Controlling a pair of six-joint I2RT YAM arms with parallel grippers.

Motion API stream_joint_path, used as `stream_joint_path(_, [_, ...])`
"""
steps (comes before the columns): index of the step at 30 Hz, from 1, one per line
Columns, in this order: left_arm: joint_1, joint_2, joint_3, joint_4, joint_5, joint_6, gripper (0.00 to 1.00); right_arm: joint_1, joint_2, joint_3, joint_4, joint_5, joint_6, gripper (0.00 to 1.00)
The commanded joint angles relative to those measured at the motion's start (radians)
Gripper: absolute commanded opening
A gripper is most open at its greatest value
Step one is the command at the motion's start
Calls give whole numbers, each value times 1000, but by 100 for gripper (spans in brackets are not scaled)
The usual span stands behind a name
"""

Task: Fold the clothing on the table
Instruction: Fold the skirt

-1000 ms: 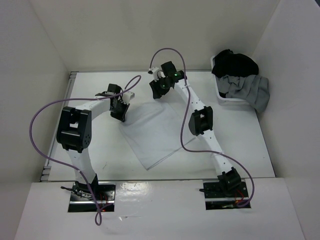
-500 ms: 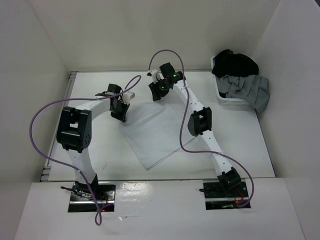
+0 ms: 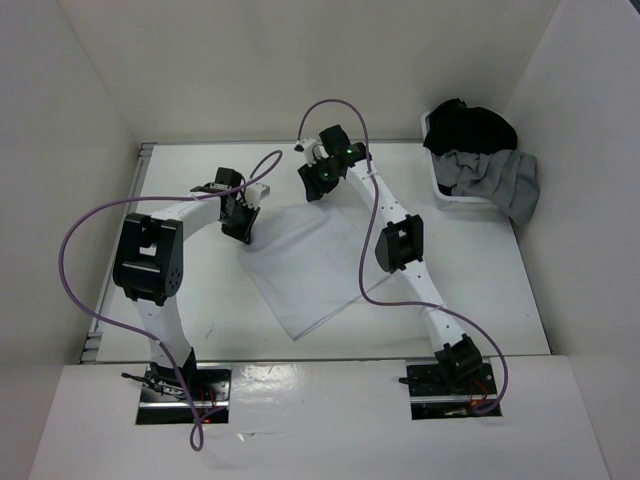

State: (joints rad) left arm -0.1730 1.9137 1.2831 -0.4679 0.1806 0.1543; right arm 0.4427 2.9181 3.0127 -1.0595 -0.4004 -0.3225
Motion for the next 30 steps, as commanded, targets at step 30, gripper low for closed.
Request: stream_joint_path(30, [0,24,13,-15,30,4,0,-12,70,95,-8,37,13,48])
